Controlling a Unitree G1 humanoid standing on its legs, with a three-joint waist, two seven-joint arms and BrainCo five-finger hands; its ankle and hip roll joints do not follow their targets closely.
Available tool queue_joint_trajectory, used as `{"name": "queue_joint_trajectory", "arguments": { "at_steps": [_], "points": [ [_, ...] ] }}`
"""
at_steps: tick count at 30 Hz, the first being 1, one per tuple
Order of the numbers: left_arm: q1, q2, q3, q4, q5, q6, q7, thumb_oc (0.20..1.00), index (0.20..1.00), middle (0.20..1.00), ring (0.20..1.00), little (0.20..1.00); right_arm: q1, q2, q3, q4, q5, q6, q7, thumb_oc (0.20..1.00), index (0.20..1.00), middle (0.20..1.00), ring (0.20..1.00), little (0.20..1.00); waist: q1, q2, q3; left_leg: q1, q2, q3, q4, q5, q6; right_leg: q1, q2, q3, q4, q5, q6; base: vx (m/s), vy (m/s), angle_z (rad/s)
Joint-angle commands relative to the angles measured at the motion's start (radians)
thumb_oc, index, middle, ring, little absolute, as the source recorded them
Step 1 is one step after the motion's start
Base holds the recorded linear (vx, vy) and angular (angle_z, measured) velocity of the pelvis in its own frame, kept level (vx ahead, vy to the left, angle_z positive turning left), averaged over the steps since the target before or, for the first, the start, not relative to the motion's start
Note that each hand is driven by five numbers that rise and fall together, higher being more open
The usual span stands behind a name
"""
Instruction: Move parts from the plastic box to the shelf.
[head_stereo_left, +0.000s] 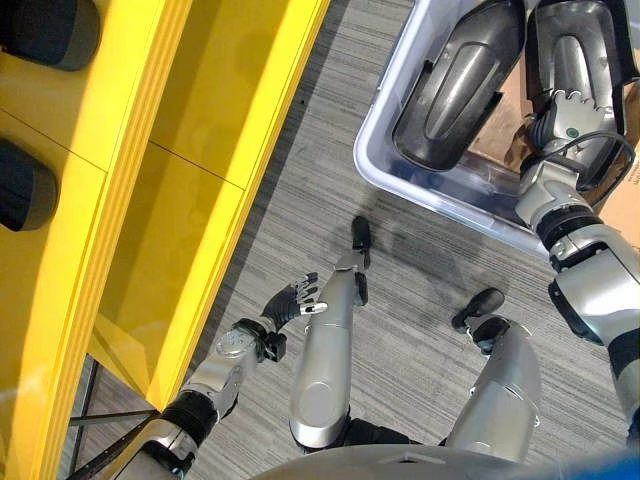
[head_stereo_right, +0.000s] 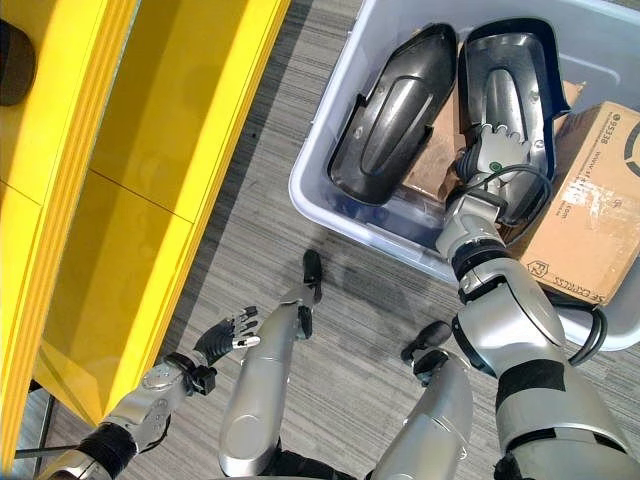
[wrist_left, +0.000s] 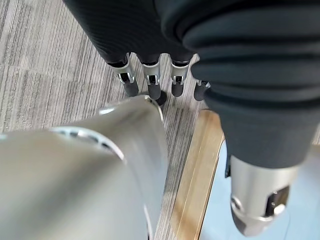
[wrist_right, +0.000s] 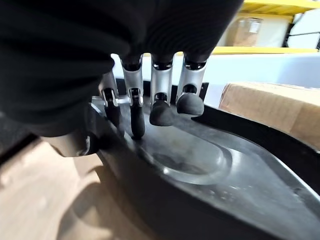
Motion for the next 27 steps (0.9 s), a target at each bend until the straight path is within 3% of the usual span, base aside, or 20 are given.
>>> {"name": "queue_joint_trajectory", "arguments": {
  "at_steps": [1, 5, 11, 27],
  "points": [
    [0.013, -0.005, -0.044, 0.018, -0.003, -0.022, -0.005, 1.0, 1.0, 1.0, 1.0, 1.0, 0.004, -0.077, -0.029, -0.063, -0.047, -0.099, -0.127, 0.2, 0.2, 0.2, 0.2, 0.2, -0.001, 0.019, 0.0, 0.014, 0.024, -0.036, 0.015, -0.101, -0.042, -0.027, -0.017, -0.005, 0.075, 0.009, 0.061, 0.0, 0.0, 0.0],
    [0.021, 0.002, -0.032, 0.025, -0.008, -0.029, -0.004, 1.0, 1.0, 1.0, 1.0, 1.0, 0.021, -0.124, -0.018, -0.145, -0.149, -0.155, -0.144, 0.2, 0.2, 0.2, 0.2, 0.2, -0.02, 0.0, 0.0, 0.026, 0.034, -0.03, 0.019, -0.107, -0.046, -0.018, -0.003, 0.006, 0.055, 0.015, 0.063, 0.0, -0.001, -0.01],
    [0.031, 0.021, -0.002, 0.036, -0.004, -0.038, -0.014, 1.0, 1.0, 1.0, 1.0, 1.0, 0.041, -0.202, 0.026, -0.249, -0.309, -0.185, -0.143, 0.2, 0.2, 0.2, 0.2, 0.2, -0.041, -0.026, 0.0, 0.054, 0.046, -0.019, 0.018, -0.114, -0.048, 0.005, 0.014, 0.016, 0.022, 0.028, 0.068, -0.01, -0.013, -0.1],
    [0.096, 0.086, 0.066, 0.03, 0.019, -0.064, -0.064, 1.0, 1.0, 1.0, 1.0, 1.0, 0.012, -0.379, 0.13, -0.464, -0.61, -0.28, -0.097, 0.2, 0.2, 0.2, 0.2, 0.2, -0.051, -0.073, 0.0, 0.1, 0.063, -0.01, 0.028, -0.129, -0.05, 0.061, 0.034, 0.014, -0.01, 0.036, 0.073, 0.0, -0.014, -0.05]
  ]
}}
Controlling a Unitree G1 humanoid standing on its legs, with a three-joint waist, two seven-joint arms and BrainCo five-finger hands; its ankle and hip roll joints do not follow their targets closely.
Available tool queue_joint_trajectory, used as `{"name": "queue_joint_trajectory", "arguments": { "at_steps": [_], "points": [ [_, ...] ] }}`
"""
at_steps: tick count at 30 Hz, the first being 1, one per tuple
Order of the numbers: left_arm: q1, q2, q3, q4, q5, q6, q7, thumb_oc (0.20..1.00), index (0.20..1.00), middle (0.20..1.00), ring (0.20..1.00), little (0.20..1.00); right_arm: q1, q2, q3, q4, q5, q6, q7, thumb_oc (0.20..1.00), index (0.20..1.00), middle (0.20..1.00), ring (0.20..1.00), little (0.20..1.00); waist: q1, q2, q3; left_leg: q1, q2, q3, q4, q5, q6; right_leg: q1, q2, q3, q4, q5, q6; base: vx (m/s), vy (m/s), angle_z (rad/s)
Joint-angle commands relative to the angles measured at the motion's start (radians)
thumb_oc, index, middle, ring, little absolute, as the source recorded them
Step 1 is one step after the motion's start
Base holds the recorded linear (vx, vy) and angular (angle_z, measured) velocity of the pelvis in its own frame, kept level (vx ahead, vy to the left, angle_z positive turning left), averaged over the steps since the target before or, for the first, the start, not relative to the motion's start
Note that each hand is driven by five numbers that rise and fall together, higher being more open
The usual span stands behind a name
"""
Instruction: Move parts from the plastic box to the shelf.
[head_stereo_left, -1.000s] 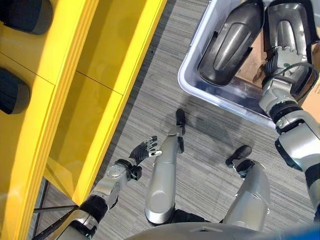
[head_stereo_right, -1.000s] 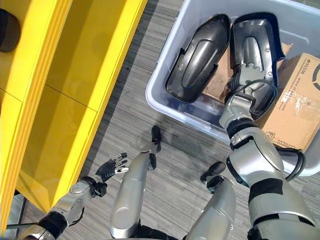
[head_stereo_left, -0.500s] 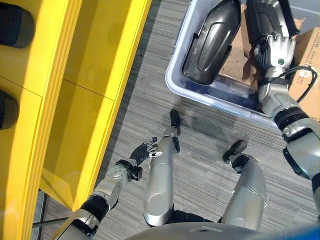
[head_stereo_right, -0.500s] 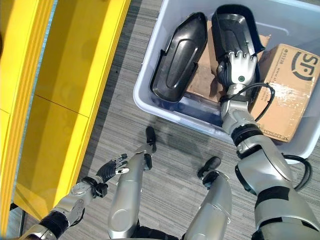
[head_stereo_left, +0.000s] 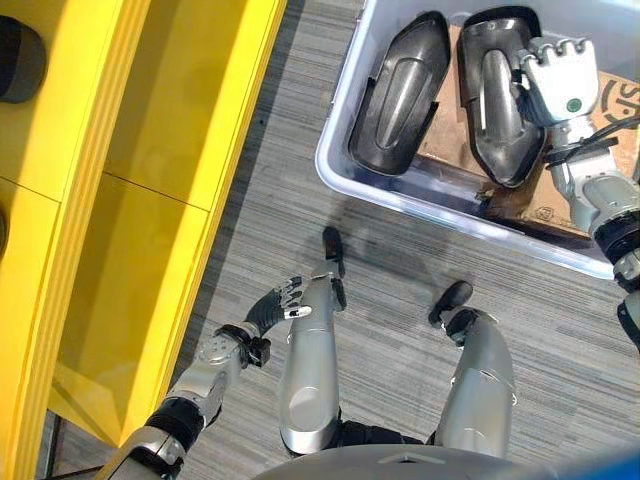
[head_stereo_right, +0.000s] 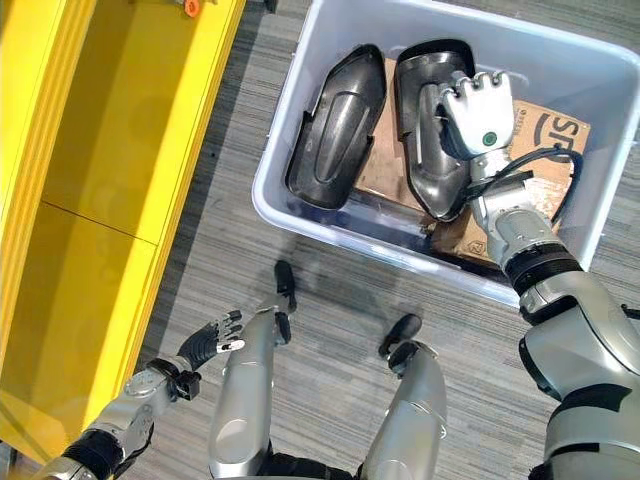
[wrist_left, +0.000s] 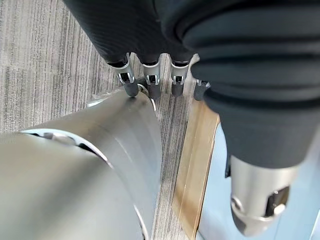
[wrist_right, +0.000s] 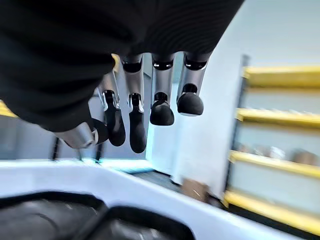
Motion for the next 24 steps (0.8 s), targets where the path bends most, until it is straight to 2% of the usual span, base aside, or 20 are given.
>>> {"name": "queue_joint_trajectory", "arguments": {
  "at_steps": [1, 3, 4, 7, 8, 9, 10, 11, 13, 17, 20, 21, 22, 24],
  "points": [
    [0.065, 0.023, -0.002, -0.021, 0.018, -0.025, -0.022, 1.0, 1.0, 1.0, 1.0, 1.0, -0.052, -0.063, 0.016, -0.01, -0.063, -0.027, 0.002, 0.2, 0.2, 0.2, 0.2, 0.2, 0.027, -0.001, -0.009, 0.045, 0.012, -0.028, 0.02, -0.123, -0.047, 0.003, -0.034, -0.001, 0.047, -0.001, 0.086, 0.0, 0.0, 0.0],
    [0.071, 0.026, 0.005, -0.021, 0.02, -0.025, -0.03, 1.0, 1.0, 1.0, 1.0, 1.0, -0.054, -0.074, 0.026, -0.033, -0.059, -0.028, 0.026, 0.2, 0.2, 0.2, 0.2, 0.2, 0.028, -0.004, -0.009, 0.046, 0.014, -0.028, 0.021, -0.123, -0.047, 0.004, -0.034, -0.002, 0.048, -0.002, 0.086, 0.0, 0.0, 0.0],
    [0.08, 0.034, 0.012, -0.021, 0.026, -0.028, -0.037, 1.0, 1.0, 1.0, 1.0, 1.0, -0.056, -0.085, 0.029, -0.055, 0.01, -0.016, 0.081, 0.2, 0.2, 0.2, 0.2, 0.2, 0.029, -0.009, -0.009, 0.048, 0.015, -0.029, 0.019, -0.121, -0.049, 0.007, -0.031, -0.003, 0.049, -0.002, 0.085, 0.0, 0.0, 0.0],
    [0.086, 0.037, 0.018, -0.022, 0.03, -0.027, -0.043, 1.0, 1.0, 1.0, 1.0, 1.0, -0.05, -0.083, 0.03, -0.046, 0.081, 0.004, 0.142, 0.216, 0.216, 0.216, 0.216, 0.216, 0.029, -0.011, -0.009, 0.053, 0.015, -0.029, 0.017, -0.121, -0.048, 0.011, -0.03, -0.003, 0.049, -0.003, 0.085, 0.0, 0.0, 0.0],
    [0.089, 0.034, 0.022, -0.024, 0.037, -0.026, -0.044, 1.0, 1.0, 1.0, 1.0, 1.0, -0.032, -0.078, 0.024, -0.038, 0.194, 0.058, 0.199, 0.514, 0.514, 0.514, 0.514, 0.514, 0.03, -0.013, -0.009, 0.055, 0.016, -0.028, 0.015, -0.12, -0.048, 0.014, -0.031, -0.004, 0.048, -0.003, 0.085, 0.0, 0.0, 0.0],
    [0.09, 0.033, 0.025, -0.026, 0.04, -0.025, -0.044, 1.0, 1.0, 1.0, 1.0, 1.0, -0.022, -0.074, 0.018, -0.028, 0.28, 0.087, 0.214, 0.774, 0.774, 0.774, 0.774, 0.774, 0.031, -0.013, -0.009, 0.056, 0.016, -0.028, 0.013, -0.119, -0.047, 0.015, -0.031, -0.005, 0.047, -0.004, 0.084, 0.0, 0.0, 0.0],
    [0.091, 0.032, 0.026, -0.028, 0.042, -0.025, -0.04, 1.0, 1.0, 1.0, 1.0, 1.0, -0.014, -0.064, 0.004, -0.005, 0.372, 0.106, 0.218, 1.0, 1.0, 1.0, 1.0, 1.0, 0.032, -0.013, -0.009, 0.055, 0.017, -0.027, 0.011, -0.118, -0.047, 0.016, -0.032, -0.007, 0.047, -0.004, 0.083, 0.0, 0.0, 0.0],
    [0.093, 0.033, 0.021, -0.028, 0.037, -0.028, -0.035, 1.0, 1.0, 1.0, 1.0, 1.0, 0.003, -0.037, -0.038, 0.053, 0.521, 0.118, 0.22, 1.0, 1.0, 1.0, 1.0, 1.0, 0.032, -0.01, -0.009, 0.056, 0.016, -0.028, 0.012, -0.118, -0.045, 0.018, -0.033, -0.007, 0.05, -0.008, 0.079, 0.0, 0.0, 0.0],
    [0.086, 0.034, 0.015, -0.04, 0.03, -0.01, -0.028, 1.0, 1.0, 1.0, 1.0, 1.0, 0.008, 0.006, -0.103, 0.128, 0.591, 0.107, 0.244, 1.0, 1.0, 1.0, 1.0, 1.0, 0.035, -0.003, -0.009, 0.053, 0.014, -0.031, 0.016, -0.12, -0.044, 0.016, -0.036, -0.007, 0.059, -0.013, 0.075, 0.0, 0.004, 0.02],
    [0.06, 0.024, 0.002, -0.051, 0.04, 0.027, -0.019, 1.0, 1.0, 1.0, 1.0, 1.0, -0.034, 0.068, -0.13, 0.265, 0.553, 0.118, 0.331, 1.0, 1.0, 1.0, 1.0, 1.0, 0.05, 0.012, -0.009, 0.044, 0.006, -0.039, 0.017, -0.117, -0.044, 0.01, -0.044, -0.015, 0.075, -0.02, 0.071, 0.0, 0.0, 0.0],
    [0.049, 0.015, -0.007, -0.045, 0.045, 0.03, -0.015, 1.0, 1.0, 1.0, 1.0, 1.0, -0.072, 0.091, -0.088, 0.319, 0.506, 0.133, 0.374, 1.0, 1.0, 1.0, 1.0, 1.0, 0.062, 0.021, -0.009, 0.031, 0.004, -0.044, 0.015, -0.112, -0.044, 0.0, -0.052, -0.023, 0.087, -0.023, 0.068, 0.0, 0.007, 0.01],
    [0.041, 0.008, -0.016, -0.043, 0.041, 0.03, -0.01, 1.0, 1.0, 1.0, 1.0, 1.0, -0.095, 0.103, -0.055, 0.341, 0.438, 0.129, 0.399, 1.0, 1.0, 1.0, 1.0, 1.0, 0.067, 0.028, -0.009, 0.018, 0.001, -0.048, 0.019, -0.11, -0.043, -0.014, -0.059, -0.026, 0.1, -0.027, 0.066, 0.0, 0.035, 0.07],
    [0.033, 0.003, -0.022, -0.039, 0.037, 0.034, -0.005, 1.0, 1.0, 1.0, 1.0, 1.0, -0.113, 0.102, -0.009, 0.341, 0.284, 0.13, 0.41, 1.0, 1.0, 1.0, 1.0, 1.0, 0.072, 0.033, -0.009, 0.009, -0.002, -0.048, 0.019, -0.107, -0.042, -0.022, -0.064, -0.028, 0.109, -0.031, 0.065, 0.0, 0.036, 0.13],
    [0.028, 0.003, -0.024, -0.031, 0.036, 0.034, -0.01, 1.0, 1.0, 1.0, 1.0, 1.0, -0.13, 0.091, 0.046, 0.334, 0.209, 0.132, 0.402, 1.0, 1.0, 1.0, 1.0, 1.0, 0.078, 0.036, -0.009, -0.006, -0.004, -0.053, 0.024, -0.104, -0.041, -0.036, -0.07, -0.031, 0.121, -0.033, 0.065, 0.01, 0.011, 0.16]
  ]
}}
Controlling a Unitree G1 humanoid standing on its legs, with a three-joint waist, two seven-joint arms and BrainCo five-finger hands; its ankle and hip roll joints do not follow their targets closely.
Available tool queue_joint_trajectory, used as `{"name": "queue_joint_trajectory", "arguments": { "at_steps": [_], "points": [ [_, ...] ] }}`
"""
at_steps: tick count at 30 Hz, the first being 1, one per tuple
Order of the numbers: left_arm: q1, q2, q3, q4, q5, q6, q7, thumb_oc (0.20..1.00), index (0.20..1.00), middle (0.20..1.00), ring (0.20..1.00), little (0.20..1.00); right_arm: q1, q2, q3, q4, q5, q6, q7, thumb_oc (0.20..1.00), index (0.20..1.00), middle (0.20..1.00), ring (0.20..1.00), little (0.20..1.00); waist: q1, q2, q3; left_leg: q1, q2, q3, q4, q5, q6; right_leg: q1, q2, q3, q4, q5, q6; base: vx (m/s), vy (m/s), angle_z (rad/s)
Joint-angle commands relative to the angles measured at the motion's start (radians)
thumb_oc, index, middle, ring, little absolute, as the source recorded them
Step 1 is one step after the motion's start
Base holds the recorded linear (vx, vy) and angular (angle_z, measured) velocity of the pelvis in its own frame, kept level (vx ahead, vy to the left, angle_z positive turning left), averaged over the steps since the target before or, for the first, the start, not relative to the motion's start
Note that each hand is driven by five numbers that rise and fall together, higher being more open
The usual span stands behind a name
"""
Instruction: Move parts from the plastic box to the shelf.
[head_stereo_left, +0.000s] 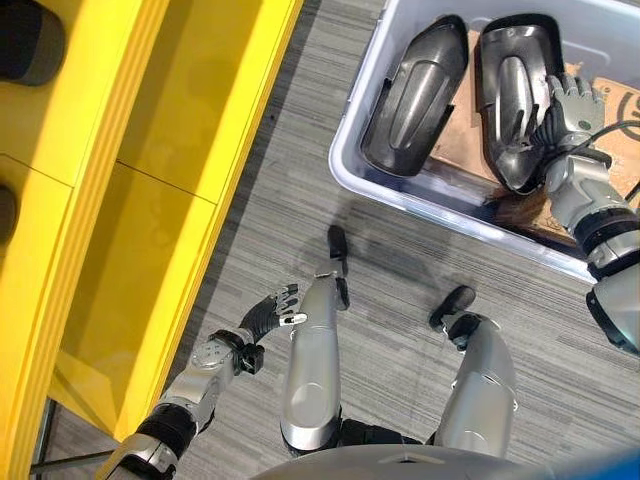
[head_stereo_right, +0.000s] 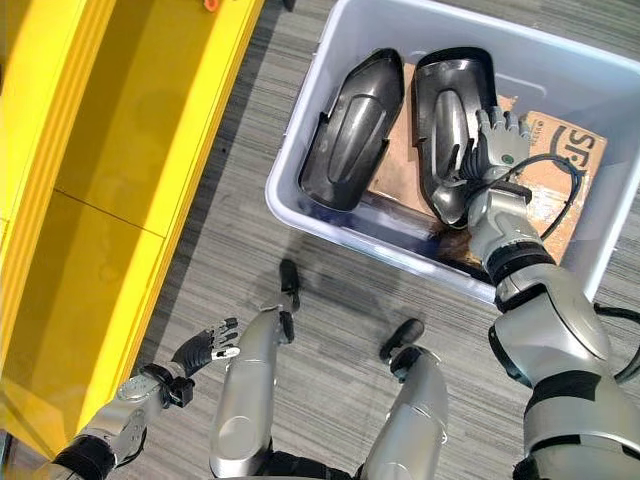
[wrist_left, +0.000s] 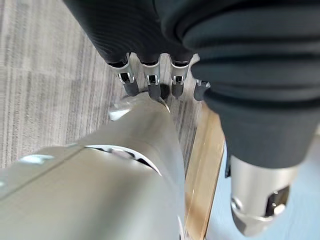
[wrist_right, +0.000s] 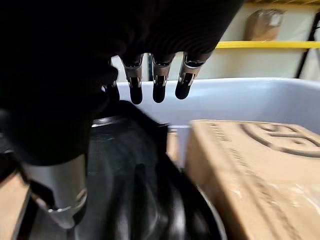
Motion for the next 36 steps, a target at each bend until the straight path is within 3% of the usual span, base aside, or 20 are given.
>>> {"name": "queue_joint_trajectory", "arguments": {
  "at_steps": [1, 9, 11, 15, 17, 18, 19, 20, 24, 28, 31, 36],
  "points": [
    [-0.006, 0.009, -0.037, -0.009, 0.012, -0.01, 0.004, 1.0, 1.0, 1.0, 1.0, 1.0, -0.034, -0.074, -0.007, -0.031, -0.156, 0.003, -0.005, 1.0, 1.0, 1.0, 1.0, 1.0, 0.034, 0.023, -0.012, -0.008, 0.024, -0.059, 0.034, -0.097, -0.042, -0.032, -0.034, -0.032, 0.113, -0.025, 0.06, 0.01, -0.008, 0.09],
    [-0.003, 0.023, -0.039, 0.0, 0.004, -0.022, -0.016, 1.0, 1.0, 1.0, 1.0, 1.0, -0.064, -0.072, 0.072, -0.027, -0.356, 0.057, -0.002, 1.0, 1.0, 1.0, 1.0, 1.0, 0.05, 0.03, -0.012, -0.036, 0.018, -0.073, 0.04, -0.096, -0.038, -0.055, -0.043, -0.038, 0.134, -0.032, 0.062, 0.0, 0.001, 0.04],
    [0.002, 0.023, -0.034, 0.005, 0.009, -0.025, -0.018, 1.0, 1.0, 1.0, 1.0, 1.0, -0.054, -0.075, 0.082, -0.023, -0.213, 0.039, -0.019, 1.0, 1.0, 1.0, 1.0, 1.0, 0.053, 0.03, -0.012, -0.039, 0.018, -0.075, 0.04, -0.094, -0.037, -0.055, -0.044, -0.041, 0.135, -0.032, 0.062, 0.0, 0.0, 0.0],
    [0.012, 0.01, -0.035, -0.007, 0.007, -0.024, -0.012, 1.0, 1.0, 1.0, 1.0, 1.0, 0.0, -0.036, -0.03, -0.05, 0.304, -0.025, -0.137, 1.0, 1.0, 1.0, 1.0, 1.0, 0.046, 0.033, -0.012, -0.044, 0.019, -0.072, 0.034, -0.091, -0.036, -0.062, -0.04, -0.037, 0.133, -0.031, 0.059, 0.01, 0.026, 0.05],
    [0.014, 0.005, -0.036, -0.018, 0.011, -0.015, -0.003, 1.0, 1.0, 1.0, 1.0, 1.0, 0.024, 0.003, -0.134, -0.054, 0.469, -0.08, -0.18, 1.0, 1.0, 1.0, 1.0, 1.0, 0.042, 0.037, -0.012, -0.047, 0.016, -0.072, 0.035, -0.093, -0.035, -0.069, -0.038, -0.03, 0.135, -0.032, 0.057, 0.0, 0.044, 0.0],
    [0.016, 0.0, -0.037, -0.025, 0.009, -0.009, 0.005, 1.0, 1.0, 1.0, 1.0, 1.0, 0.043, 0.03, -0.208, -0.058, 0.617, -0.133, -0.171, 1.0, 1.0, 1.0, 1.0, 1.0, 0.039, 0.039, -0.012, -0.047, 0.013, -0.072, 0.034, -0.095, -0.036, -0.071, -0.035, -0.025, 0.135, -0.034, 0.056, 0.0, 0.056, -0.03],
    [0.018, -0.009, -0.032, -0.029, 0.007, -0.002, 0.007, 1.0, 1.0, 1.0, 1.0, 1.0, 0.062, 0.058, -0.269, -0.071, 0.696, -0.168, -0.167, 1.0, 1.0, 1.0, 1.0, 1.0, 0.036, 0.042, -0.012, -0.043, 0.013, -0.07, 0.031, -0.095, -0.037, -0.071, -0.034, -0.022, 0.135, -0.036, 0.056, 0.01, 0.1, -0.05],
    [0.02, -0.032, -0.03, -0.035, 0.017, 0.005, 0.014, 1.0, 1.0, 1.0, 1.0, 1.0, 0.105, 0.108, -0.358, -0.121, 0.737, -0.244, -0.169, 1.0, 1.0, 1.0, 1.0, 1.0, 0.028, 0.046, -0.012, -0.039, 0.011, -0.065, 0.027, -0.095, -0.039, -0.072, -0.031, -0.015, 0.133, -0.039, 0.057, 0.01, 0.109, -0.05],
    [0.02, -0.076, -0.036, -0.043, 0.015, 0.012, 0.048, 1.0, 1.0, 1.0, 1.0, 1.0, 0.158, 0.172, -0.422, -0.282, 0.658, -0.296, -0.195, 1.0, 1.0, 1.0, 1.0, 1.0, 0.012, 0.052, -0.012, -0.032, 0.012, -0.052, 0.022, -0.093, -0.041, -0.08, -0.03, -0.001, 0.137, -0.042, 0.059, 0.0, 0.094, -0.04],
    [0.028, -0.114, -0.036, -0.046, 0.016, 0.015, 0.075, 1.0, 1.0, 1.0, 1.0, 1.0, 0.214, 0.219, -0.444, -0.5, 0.557, -0.298, -0.233, 1.0, 1.0, 1.0, 1.0, 1.0, -0.006, 0.053, -0.012, -0.022, 0.014, -0.036, 0.015, -0.089, -0.044, -0.084, -0.027, 0.015, 0.137, -0.044, 0.063, 0.0, 0.131, -0.1],
    [0.041, -0.147, -0.024, -0.054, 0.014, 0.025, 0.093, 1.0, 1.0, 1.0, 1.0, 1.0, 0.335, 0.284, -0.454, -0.762, 0.6, -0.212, -0.187, 1.0, 1.0, 1.0, 1.0, 1.0, -0.036, 0.043, -0.012, 0.001, 0.022, -0.011, 0.005, -0.088, -0.044, -0.078, -0.021, 0.033, 0.115, -0.034, 0.067, 0.01, 0.203, -0.09],
    [0.029, -0.176, -0.038, -0.036, 0.018, 0.015, 0.115, 1.0, 1.0, 1.0, 1.0, 1.0, 0.445, 0.35, -0.401, -0.834, 0.585, -0.164, -0.201, 1.0, 1.0, 1.0, 1.0, 1.0, -0.069, 0.027, -0.012, 0.027, 0.026, 0.021, 0.018, -0.106, -0.032, -0.044, -0.026, 0.046, 0.043, 0.006, 0.083, 0.02, 0.233, -0.12]
  ]
}}
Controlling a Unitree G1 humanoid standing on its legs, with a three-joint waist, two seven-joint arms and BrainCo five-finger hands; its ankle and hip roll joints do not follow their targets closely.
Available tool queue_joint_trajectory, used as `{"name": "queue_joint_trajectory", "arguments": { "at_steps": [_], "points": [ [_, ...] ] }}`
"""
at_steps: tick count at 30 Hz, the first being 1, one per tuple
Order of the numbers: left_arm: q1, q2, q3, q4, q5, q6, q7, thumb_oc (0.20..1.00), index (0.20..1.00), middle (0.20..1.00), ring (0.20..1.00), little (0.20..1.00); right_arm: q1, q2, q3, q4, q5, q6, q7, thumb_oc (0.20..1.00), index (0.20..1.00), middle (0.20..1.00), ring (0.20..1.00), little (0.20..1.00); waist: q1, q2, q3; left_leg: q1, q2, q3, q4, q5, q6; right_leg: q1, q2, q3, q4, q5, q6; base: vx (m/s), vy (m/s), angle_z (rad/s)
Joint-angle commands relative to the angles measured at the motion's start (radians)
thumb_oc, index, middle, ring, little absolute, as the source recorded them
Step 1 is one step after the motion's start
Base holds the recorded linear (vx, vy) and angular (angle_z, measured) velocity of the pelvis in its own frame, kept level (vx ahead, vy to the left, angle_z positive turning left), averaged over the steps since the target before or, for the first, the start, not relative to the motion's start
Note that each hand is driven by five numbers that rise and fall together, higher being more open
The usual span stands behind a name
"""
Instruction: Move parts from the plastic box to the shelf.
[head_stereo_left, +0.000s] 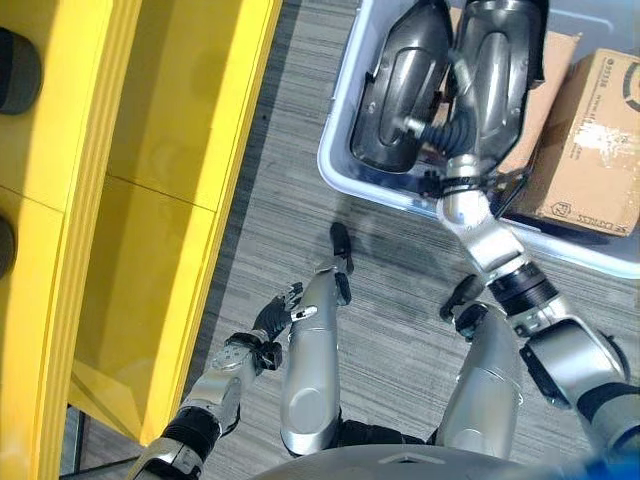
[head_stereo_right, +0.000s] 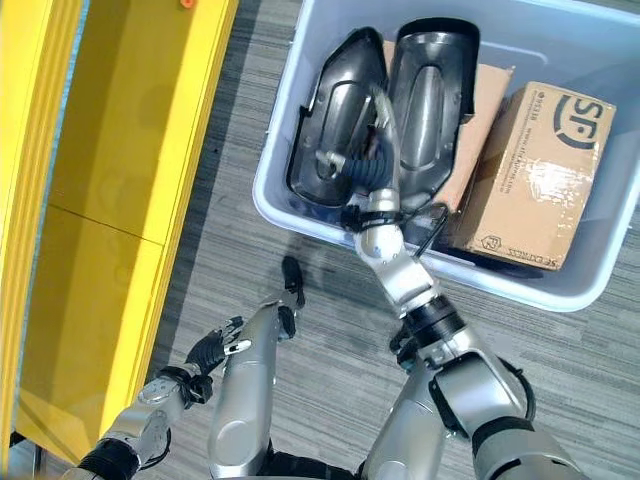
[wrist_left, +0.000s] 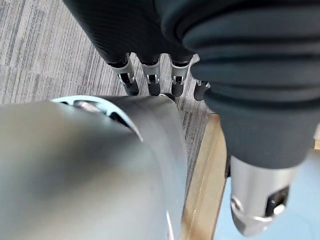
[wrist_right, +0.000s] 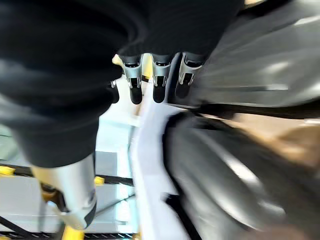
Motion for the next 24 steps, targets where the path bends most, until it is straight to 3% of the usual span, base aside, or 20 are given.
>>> {"name": "queue_joint_trajectory", "arguments": {
  "at_steps": [1, 6, 10, 12, 13, 14, 16, 17, 19, 24],
  "points": [
    [0.008, -0.055, -0.083, -0.033, 0.011, -0.03, -0.002, 1.0, 1.0, 1.0, 1.0, 1.0, -0.011, 0.002, -0.025, 0.002, -0.004, 0.02, -0.062, 1.0, 1.0, 1.0, 1.0, 1.0, 0.014, 0.01, -0.018, 0.087, 0.023, -0.002, -0.059, -0.065, -0.052, 0.019, -0.032, -0.006, 0.032, 0.001, 0.075, 0.03, 0.235, -0.13],
    [-0.02, -0.053, -0.094, -0.021, 0.018, -0.032, 0.013, 1.0, 1.0, 1.0, 1.0, 1.0, 0.016, 0.014, -0.023, 0.096, 0.015, -0.021, -0.116, 1.0, 1.0, 1.0, 1.0, 1.0, 0.014, 0.013, -0.018, 0.134, -0.01, 0.023, -0.07, -0.082, -0.027, 0.091, -0.058, -0.005, -0.012, 0.045, 0.076, 0.02, 0.213, -0.21],
    [-0.008, -0.056, -0.091, -0.042, 0.005, -0.017, 0.055, 1.0, 1.0, 1.0, 1.0, 1.0, 0.025, 0.032, -0.031, 0.124, 0.001, -0.033, -0.049, 1.0, 1.0, 1.0, 1.0, 1.0, 0.051, 0.016, -0.018, 0.184, -0.002, 0.077, -0.111, -0.073, -0.027, 0.131, -0.129, -0.115, -0.003, 0.093, 0.077, 0.01, 0.173, -0.35],
    [-0.011, -0.046, -0.09, -0.042, -0.013, -0.005, 0.081, 1.0, 1.0, 1.0, 1.0, 1.0, 0.023, 0.041, -0.009, 0.11, -0.006, -0.004, -0.002, 1.0, 1.0, 1.0, 1.0, 1.0, 0.036, 0.006, -0.018, 0.21, -0.01, 0.093, -0.133, -0.07, -0.027, 0.132, -0.056, -0.114, 0.003, 0.052, 0.078, 0.06, 0.0, -1.12],
    [-0.017, -0.038, -0.097, -0.04, -0.017, -0.003, 0.095, 1.0, 1.0, 1.0, 1.0, 1.0, 0.025, 0.046, 0.015, 0.102, 0.014, 0.027, 0.024, 1.0, 1.0, 1.0, 1.0, 1.0, 0.017, -0.008, -0.018, 0.221, -0.02, 0.09, -0.145, -0.066, -0.033, 0.128, 0.028, -0.099, -0.042, 0.045, 0.073, 0.08, -0.134, -0.68],
    [-0.023, -0.037, -0.113, -0.032, -0.02, -0.012, 0.109, 1.0, 1.0, 1.0, 1.0, 1.0, 0.026, 0.049, 0.034, 0.109, 0.041, 0.022, 0.046, 1.0, 1.0, 1.0, 1.0, 1.0, 0.001, -0.02, -0.018, 0.224, -0.035, 0.082, -0.154, -0.064, -0.043, 0.126, 0.098, -0.089, -0.104, 0.055, 0.057, 0.08, -0.182, -0.18],
    [-0.049, -0.037, -0.134, -0.02, -0.021, -0.032, 0.131, 1.0, 1.0, 1.0, 1.0, 1.0, 0.01, 0.046, 0.056, 0.135, 0.043, 0.022, 0.086, 1.0, 1.0, 1.0, 1.0, 1.0, -0.015, -0.026, -0.018, 0.199, -0.052, 0.072, -0.181, -0.032, -0.038, 0.106, 0.173, -0.073, -0.197, 0.101, 0.02, 0.0, -0.176, 0.28],
    [-0.052, -0.034, -0.14, -0.007, -0.02, -0.039, 0.137, 1.0, 1.0, 1.0, 1.0, 1.0, 0.019, 0.042, 0.068, 0.153, 0.058, 0.013, 0.117, 1.0, 1.0, 1.0, 1.0, 1.0, -0.021, -0.029, -0.018, 0.222, -0.066, 0.06, -0.18, -0.057, -0.043, 0.138, 0.172, -0.059, -0.203, 0.075, 0.029, -0.01, -0.192, 0.38],
    [-0.084, -0.037, -0.134, 0.013, -0.029, -0.063, 0.148, 1.0, 1.0, 1.0, 1.0, 1.0, 0.003, 0.029, 0.094, 0.173, 0.067, 0.0, 0.149, 1.0, 1.0, 1.0, 1.0, 1.0, -0.022, -0.028, -0.018, 0.184, -0.073, 0.046, -0.196, -0.014, -0.039, 0.117, 0.208, -0.051, -0.229, 0.095, 0.003, -0.05, -0.225, 0.01],
    [-0.08, -0.025, -0.117, -0.006, -0.05, -0.052, 0.118, 1.0, 1.0, 1.0, 1.0, 1.0, -0.007, 0.008, 0.097, 0.207, 0.071, 0.024, 0.212, 1.0, 1.0, 1.0, 1.0, 1.0, -0.025, -0.012, -0.018, 0.191, -0.094, 0.015, -0.187, -0.013, -0.05, 0.137, 0.223, -0.048, -0.26, 0.095, -0.011, -0.02, -0.151, -0.06]
  ]
}}
